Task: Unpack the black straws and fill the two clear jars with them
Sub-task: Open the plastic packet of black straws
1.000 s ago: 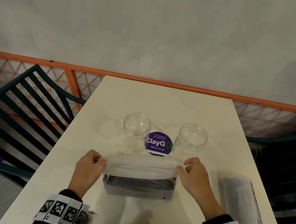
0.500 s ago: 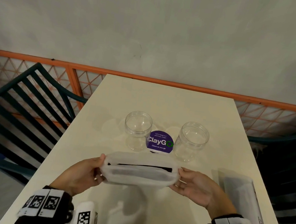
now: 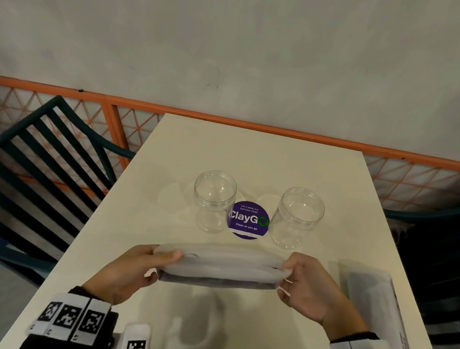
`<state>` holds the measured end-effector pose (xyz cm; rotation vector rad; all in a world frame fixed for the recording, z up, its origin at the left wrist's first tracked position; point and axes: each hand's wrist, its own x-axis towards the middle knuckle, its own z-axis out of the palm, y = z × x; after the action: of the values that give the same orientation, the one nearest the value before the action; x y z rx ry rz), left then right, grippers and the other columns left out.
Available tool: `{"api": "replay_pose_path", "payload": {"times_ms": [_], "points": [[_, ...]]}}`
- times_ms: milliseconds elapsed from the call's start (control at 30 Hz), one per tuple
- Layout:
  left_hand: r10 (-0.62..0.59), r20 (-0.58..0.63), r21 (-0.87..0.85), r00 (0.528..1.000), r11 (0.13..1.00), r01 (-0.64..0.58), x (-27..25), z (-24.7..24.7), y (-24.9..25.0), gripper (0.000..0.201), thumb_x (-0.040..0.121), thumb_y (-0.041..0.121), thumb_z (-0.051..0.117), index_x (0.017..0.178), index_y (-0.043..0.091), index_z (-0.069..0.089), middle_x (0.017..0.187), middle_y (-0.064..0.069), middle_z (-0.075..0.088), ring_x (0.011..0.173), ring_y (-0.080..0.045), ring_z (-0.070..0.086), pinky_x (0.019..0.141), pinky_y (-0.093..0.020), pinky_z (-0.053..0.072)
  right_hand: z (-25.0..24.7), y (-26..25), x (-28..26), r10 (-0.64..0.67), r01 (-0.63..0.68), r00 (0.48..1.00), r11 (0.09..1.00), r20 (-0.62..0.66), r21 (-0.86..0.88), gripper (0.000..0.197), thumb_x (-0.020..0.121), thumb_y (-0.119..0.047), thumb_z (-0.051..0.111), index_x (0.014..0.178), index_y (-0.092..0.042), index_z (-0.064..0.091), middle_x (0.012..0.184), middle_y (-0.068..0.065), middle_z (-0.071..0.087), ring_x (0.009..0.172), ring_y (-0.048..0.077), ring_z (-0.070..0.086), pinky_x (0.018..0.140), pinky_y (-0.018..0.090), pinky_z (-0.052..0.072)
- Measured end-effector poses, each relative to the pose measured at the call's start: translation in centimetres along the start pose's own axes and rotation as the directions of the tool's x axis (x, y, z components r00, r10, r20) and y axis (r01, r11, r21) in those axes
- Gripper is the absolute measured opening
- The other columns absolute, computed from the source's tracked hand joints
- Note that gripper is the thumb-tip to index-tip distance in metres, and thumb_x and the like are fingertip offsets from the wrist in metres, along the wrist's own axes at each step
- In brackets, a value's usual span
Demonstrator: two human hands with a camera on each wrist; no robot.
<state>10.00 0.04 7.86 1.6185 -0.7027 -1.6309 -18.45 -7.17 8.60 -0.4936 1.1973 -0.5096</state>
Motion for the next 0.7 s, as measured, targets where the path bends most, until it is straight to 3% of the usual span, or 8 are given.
{"api": "replay_pose_path", "payload": {"times_ms": [67,167,267,367,433,500,600,700], "points": [[0.033,-0.075,0.078,0.997,0.997,-0.027,0.3,0.7,-0.3,0.045,0.053,0.04,0.078,0.085,0.011,0.066,0.077,0.003,0.058,0.077,-0.014,0.046,0.068,-0.025,0.035,0.3,0.2,0.8,-0.074,0.066,0.994,0.992,-0.075,-0.11,0.003,0.073,-0.012,0.059,0.076,-0.012,0.058,0.079,0.003,0.052,0.075,0.015,0.043,0.065,0.026,0.035],[0.109,-0.124,0.062,0.986,0.993,-0.102,0.5,1.8,-0.5,0.021,0.077,0.019,0.071,0.091,0.004,0.063,0.087,-0.004,0.063,0.083,-0.017,0.054,0.065,-0.02,0.044,0.8,0.6,1.8,-0.222,0.148,0.959,0.922,-0.175,-0.359,0.009,0.085,-0.018,0.058,0.091,-0.012,0.057,0.086,0.005,0.053,0.076,0.016,0.047,0.067,0.026,0.041],[0.129,-0.164,0.082,0.978,0.99,-0.117,1.1,1.6,-1.0,0.026,0.075,0.017,0.073,0.089,-0.001,0.059,0.081,-0.01,0.059,0.075,-0.019,0.054,0.073,-0.027,0.05,0.8,1.2,2.4,-0.38,0.197,0.895,0.806,-0.233,-0.558,0.031,0.083,-0.023,0.064,0.105,-0.015,0.045,0.095,0.01,0.057,0.085,0.023,0.056,0.074,0.03,0.047],[0.132,-0.28,0.111,0.951,0.988,-0.105,1.8,1.6,-1.6,0.026,0.077,0.015,0.07,0.093,-0.001,0.057,0.09,-0.014,0.061,0.085,-0.025,0.058,0.084,-0.04,0.052,1.3,1.6,2.4,-0.525,0.256,0.826,0.676,-0.207,-0.691,0.026,0.083,-0.015,0.063,0.1,-0.012,0.044,0.089,0.011,0.061,0.077,0.023,0.056,0.06,0.021,0.042],[0.145,-0.395,0.102,0.907,0.988,-0.114,2.1,1.8,-1.7,0.036,0.077,0.015,0.07,0.104,0.004,0.048,0.091,-0.013,0.059,0.088,-0.029,0.059,0.082,-0.04,0.052,1.7,1.9,2.3,-0.593,0.294,0.793,0.569,-0.136,-0.768,0.019,0.084,-0.01,0.058,0.098,-0.011,0.045,0.077,0.008,0.06,0.067,0.018,0.053,0.052,0.016,0.037],[0.201,-0.461,0.15,0.864,0.978,-0.147,2.1,2.0,-1.5,0.043,0.077,0.014,0.07,0.109,0.012,0.042,0.085,-0.009,0.057,0.084,-0.029,0.058,0.073,-0.031,0.048,2.0,2.2,2.0,-0.629,0.323,0.774,0.487,-0.069,-0.812,0.017,0.087,-0.007,0.052,0.098,-0.012,0.04,0.066,0.002,0.052,0.058,0.012,0.047,0.049,0.015,0.034],[0.312,-0.378,0.34,0.872,0.922,-0.182,1.8,2.1,-1.6,0.045,0.076,0.011,0.071,0.107,0.018,0.039,0.079,-0.004,0.054,0.074,-0.019,0.055,0.059,-0.021,0.041,2.2,2.3,1.5,-0.677,0.341,0.735,0.386,-0.013,-0.857,0.015,0.09,-0.006,0.043,0.095,-0.014,0.031,0.062,-0.001,0.045,0.054,0.01,0.043,0.048,0.02,0.034],[0.339,-0.297,0.464,0.892,0.868,-0.176,1.7,1.8,-2.0,0.042,0.076,0.003,0.066,0.104,0.017,0.037,0.08,-0.006,0.049,0.072,-0.023,0.053,0.057,-0.024,0.042,2.0,1.9,1.0,-0.709,0.335,0.704,0.306,0.021,-0.891,0.009,0.094,-0.009,0.036,0.092,-0.015,0.03,0.064,-0.003,0.044,0.055,0.009,0.042,0.047,0.018,0.035]]}}
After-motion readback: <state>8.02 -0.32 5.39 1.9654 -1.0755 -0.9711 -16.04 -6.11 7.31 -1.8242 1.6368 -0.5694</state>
